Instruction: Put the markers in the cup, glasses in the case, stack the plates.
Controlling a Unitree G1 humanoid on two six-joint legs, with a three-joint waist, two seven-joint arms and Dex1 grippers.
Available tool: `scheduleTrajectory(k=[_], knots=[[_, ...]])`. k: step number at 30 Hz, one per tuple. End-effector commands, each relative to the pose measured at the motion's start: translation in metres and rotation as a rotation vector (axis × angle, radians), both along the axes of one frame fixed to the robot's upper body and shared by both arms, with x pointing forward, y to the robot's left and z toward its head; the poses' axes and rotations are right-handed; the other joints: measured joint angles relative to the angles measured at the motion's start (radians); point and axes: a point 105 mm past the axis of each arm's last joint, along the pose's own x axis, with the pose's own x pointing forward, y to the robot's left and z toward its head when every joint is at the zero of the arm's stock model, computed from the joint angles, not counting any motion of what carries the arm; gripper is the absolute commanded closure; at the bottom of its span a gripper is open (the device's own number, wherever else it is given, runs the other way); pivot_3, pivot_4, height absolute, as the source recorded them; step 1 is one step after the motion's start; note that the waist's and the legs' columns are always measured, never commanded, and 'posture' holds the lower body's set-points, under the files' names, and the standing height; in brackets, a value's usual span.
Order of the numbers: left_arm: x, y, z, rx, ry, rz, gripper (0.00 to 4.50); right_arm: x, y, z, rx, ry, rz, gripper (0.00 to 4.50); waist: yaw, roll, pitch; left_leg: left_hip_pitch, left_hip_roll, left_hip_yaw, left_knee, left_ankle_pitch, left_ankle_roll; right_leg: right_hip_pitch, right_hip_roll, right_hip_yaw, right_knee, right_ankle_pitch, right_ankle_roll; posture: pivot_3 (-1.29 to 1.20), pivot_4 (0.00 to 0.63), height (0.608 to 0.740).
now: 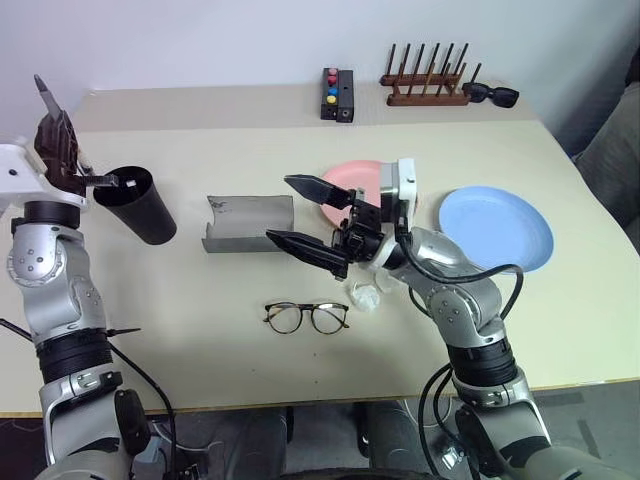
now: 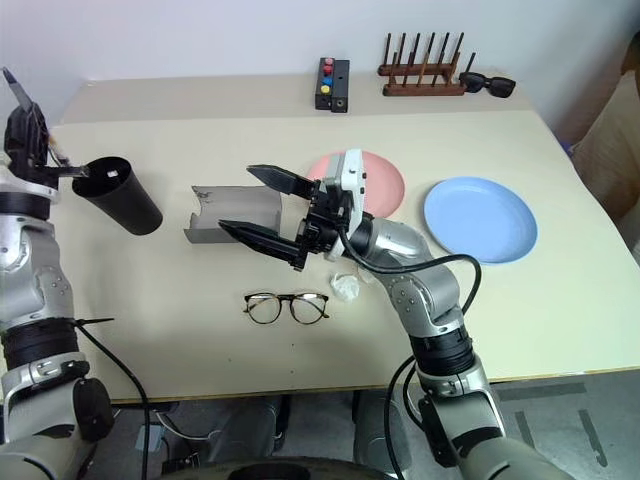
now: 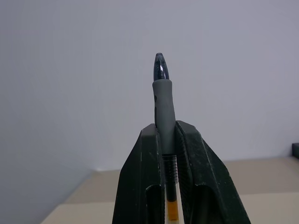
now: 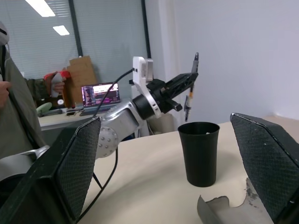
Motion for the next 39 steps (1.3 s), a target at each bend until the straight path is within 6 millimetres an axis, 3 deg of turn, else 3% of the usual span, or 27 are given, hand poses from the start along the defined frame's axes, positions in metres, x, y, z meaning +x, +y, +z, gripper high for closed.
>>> scheduleTrajectory(k=[1, 9, 25, 28, 31, 39], knots=[[-0.001, -0.004, 0.004, 0.012, -0.040, -0.013, 4.47, -0.007, 0.000, 0.010, 0.027, -0.035, 0.024, 0.00, -0.001, 0.000, 0.000, 0.000, 0.000, 0.000, 0.000, 0.000, 0.000, 0.000, 0.000, 0.000, 0.000, 0.000, 0.000, 0.00, 0.150, 0.734], [0.006, -0.012, -0.018, -0.012, 0.012, -0.049, 4.47, -0.008, 0.001, 0.008, 0.026, -0.028, 0.025, 0.00, -0.003, 0.000, 0.000, 0.000, 0.000, 0.000, 0.000, 0.000, 0.000, 0.000, 0.000, 0.000, 0.001, 0.000, 0.000, 0.00, 0.150, 0.734], [0.005, -0.019, -0.028, -0.046, 0.036, -0.066, 4.47, -0.013, 0.004, -0.001, -0.022, -0.015, 0.069, 0.00, -0.002, 0.000, 0.000, 0.000, 0.000, 0.000, 0.000, 0.000, 0.000, 0.000, 0.000, 0.000, 0.001, 0.000, 0.000, 0.00, 0.150, 0.734], [0.005, -0.019, -0.028, -0.049, 0.037, -0.056, 3.29, -0.013, 0.004, -0.001, -0.023, -0.012, 0.070, 0.00, -0.002, 0.000, 0.000, 0.000, 0.000, 0.000, 0.000, 0.000, 0.000, 0.000, 0.000, 0.000, 0.001, 0.000, 0.000, 0.00, 0.150, 0.734], [0.005, -0.020, -0.029, -0.050, 0.039, -0.056, 1.80, -0.013, 0.004, -0.001, -0.024, -0.011, 0.070, 0.00, -0.003, 0.000, 0.000, 0.000, 0.000, 0.000, 0.000, 0.000, 0.000, 0.000, 0.000, 0.000, 0.001, 0.000, 0.000, 0.00, 0.150, 0.734], [0.004, -0.026, -0.029, -0.062, 0.035, -0.074, 1.80, -0.013, 0.003, -0.001, -0.028, -0.010, 0.066, 0.00, -0.002, 0.000, 0.000, 0.000, 0.000, 0.000, 0.000, 0.000, 0.000, 0.000, 0.000, 0.000, 0.001, 0.000, 0.000, 0.00, 0.150, 0.734]])
